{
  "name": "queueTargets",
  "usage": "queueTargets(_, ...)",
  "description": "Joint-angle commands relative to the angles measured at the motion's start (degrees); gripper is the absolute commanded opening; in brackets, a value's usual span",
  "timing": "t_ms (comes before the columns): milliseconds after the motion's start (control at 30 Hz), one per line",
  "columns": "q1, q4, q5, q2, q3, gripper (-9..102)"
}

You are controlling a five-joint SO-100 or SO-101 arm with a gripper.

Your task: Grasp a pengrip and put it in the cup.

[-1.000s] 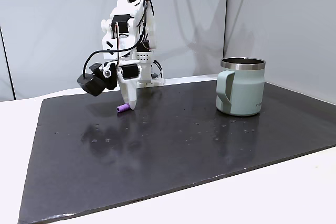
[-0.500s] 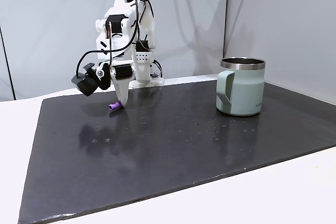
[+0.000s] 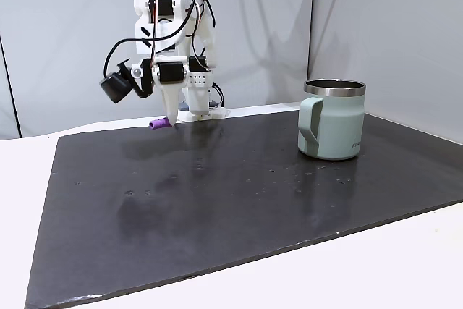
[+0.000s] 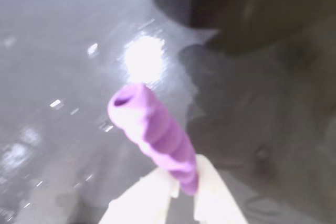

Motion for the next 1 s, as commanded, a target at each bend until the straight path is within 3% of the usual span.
queueTargets(0, -3.08, 1.41, 3.96, 5.80, -5.01, 0)
queueTargets(233, -13.10, 3.87, 13.71, 11.95, -12.39, 0)
queueTargets(600, -33.31, -4.83, 26.19, 14.33, -19.25, 0)
queueTargets(967, -47.11, -14.24, 33.49, 16.17, -13.36, 0)
